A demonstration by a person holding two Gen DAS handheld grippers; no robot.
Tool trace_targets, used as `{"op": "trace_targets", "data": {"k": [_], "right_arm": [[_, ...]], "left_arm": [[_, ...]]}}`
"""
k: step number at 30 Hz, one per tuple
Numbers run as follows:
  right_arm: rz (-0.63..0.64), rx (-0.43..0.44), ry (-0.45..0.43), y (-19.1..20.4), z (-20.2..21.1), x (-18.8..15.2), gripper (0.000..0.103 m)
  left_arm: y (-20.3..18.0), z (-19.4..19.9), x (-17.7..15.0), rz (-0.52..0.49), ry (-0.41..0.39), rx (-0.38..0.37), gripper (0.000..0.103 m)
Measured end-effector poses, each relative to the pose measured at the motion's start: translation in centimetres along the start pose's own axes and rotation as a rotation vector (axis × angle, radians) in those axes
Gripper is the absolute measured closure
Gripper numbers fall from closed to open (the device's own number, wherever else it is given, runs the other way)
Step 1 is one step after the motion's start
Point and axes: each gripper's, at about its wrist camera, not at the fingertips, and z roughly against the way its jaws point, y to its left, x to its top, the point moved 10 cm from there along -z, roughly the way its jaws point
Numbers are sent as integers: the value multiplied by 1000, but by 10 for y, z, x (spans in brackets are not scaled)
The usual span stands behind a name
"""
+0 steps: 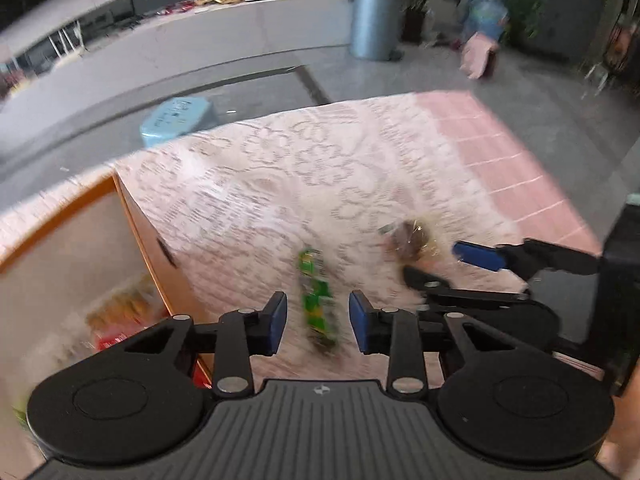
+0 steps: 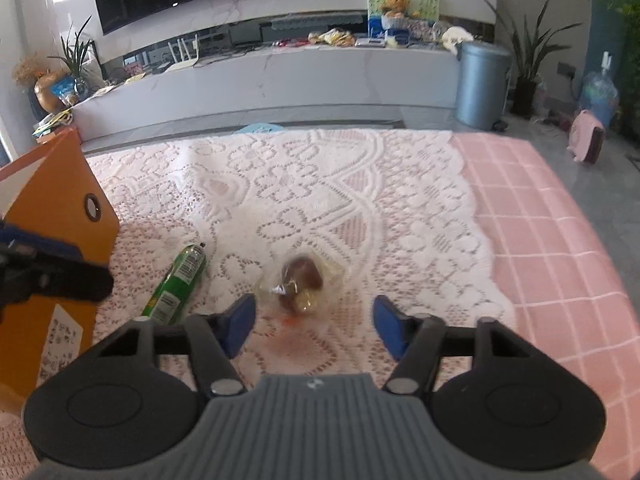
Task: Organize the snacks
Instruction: 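Grasp the green sausage stick with the left gripper while the right grasps the clear pack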
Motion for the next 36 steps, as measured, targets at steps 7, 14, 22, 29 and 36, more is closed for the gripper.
{"op": "trace_targets", "data": {"k": [7, 14, 22, 29, 36], "right_arm": [[-76, -12, 32, -24, -19, -2, 98], [-65, -29, -83, -34, 4, 19, 57], [52, -3, -93, -19, -18, 33, 56], [62, -22, -94, -28, -32, 37, 63], [-10, -83, -102, -56, -40, 44, 64]], "left_arm": [[-19, -20, 8, -53, 41, -7, 70], [-21, -57, -2, -94, 172, 53, 70], [-12, -72, -2, -46, 251, 100, 70], [-9, -82, -4, 17, 311, 81, 77], [-6, -84, -1, 50, 282, 75, 78]]}}
